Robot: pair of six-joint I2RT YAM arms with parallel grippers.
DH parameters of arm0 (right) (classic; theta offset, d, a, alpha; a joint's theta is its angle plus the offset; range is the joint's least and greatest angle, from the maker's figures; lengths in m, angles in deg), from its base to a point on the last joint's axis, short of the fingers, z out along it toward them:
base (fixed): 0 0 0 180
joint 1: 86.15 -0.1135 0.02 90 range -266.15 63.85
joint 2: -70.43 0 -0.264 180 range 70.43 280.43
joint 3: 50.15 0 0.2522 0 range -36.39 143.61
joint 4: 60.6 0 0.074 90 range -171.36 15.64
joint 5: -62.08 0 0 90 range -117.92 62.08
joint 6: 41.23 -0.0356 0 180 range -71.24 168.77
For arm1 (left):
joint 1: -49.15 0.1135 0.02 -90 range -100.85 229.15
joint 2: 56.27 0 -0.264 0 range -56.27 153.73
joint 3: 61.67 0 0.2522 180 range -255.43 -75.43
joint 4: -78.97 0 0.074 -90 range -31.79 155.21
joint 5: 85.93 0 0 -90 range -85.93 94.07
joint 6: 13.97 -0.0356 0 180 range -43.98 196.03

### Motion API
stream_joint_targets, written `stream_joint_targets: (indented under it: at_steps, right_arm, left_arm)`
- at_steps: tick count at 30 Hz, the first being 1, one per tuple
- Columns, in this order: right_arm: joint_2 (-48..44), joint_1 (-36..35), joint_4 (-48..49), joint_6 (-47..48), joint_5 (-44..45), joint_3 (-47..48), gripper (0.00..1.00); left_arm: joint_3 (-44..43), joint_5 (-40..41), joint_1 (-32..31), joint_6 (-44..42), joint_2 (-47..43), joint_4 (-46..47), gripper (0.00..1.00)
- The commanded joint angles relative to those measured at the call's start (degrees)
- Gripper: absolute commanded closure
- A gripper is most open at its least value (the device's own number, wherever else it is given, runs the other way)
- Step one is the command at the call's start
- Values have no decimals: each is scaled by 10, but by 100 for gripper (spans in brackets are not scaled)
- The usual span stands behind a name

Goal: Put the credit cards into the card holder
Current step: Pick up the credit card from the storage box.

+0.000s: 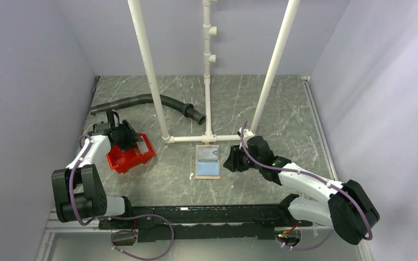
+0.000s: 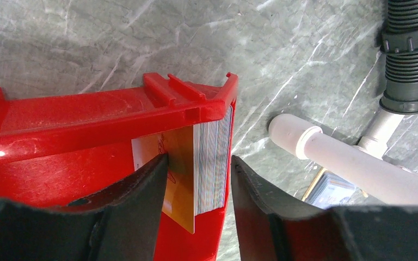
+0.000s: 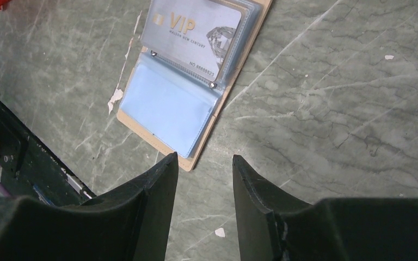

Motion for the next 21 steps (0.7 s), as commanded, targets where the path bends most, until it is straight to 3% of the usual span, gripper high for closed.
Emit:
stream_joint_targets:
  at_steps: [1, 14, 15, 18, 21]
  right_arm:
    - [1, 2, 16, 2, -2, 10, 56]
    - [7, 4, 20, 1, -6, 9, 56]
    - [7, 4, 21, 1, -7, 10, 56]
    - [7, 5, 18, 3, -7, 13, 57]
    - [8, 6, 19, 4, -8, 12, 57]
  left_arm:
    - [3, -8, 1, -3, -25, 7, 49]
    - [6, -14, 1, -4, -37, 6, 56]
    - [3, -9, 0, -5, -34, -1, 53]
    - [-1, 9, 1, -4, -32, -20, 25]
    - [4, 28, 0, -4, -41, -29, 12]
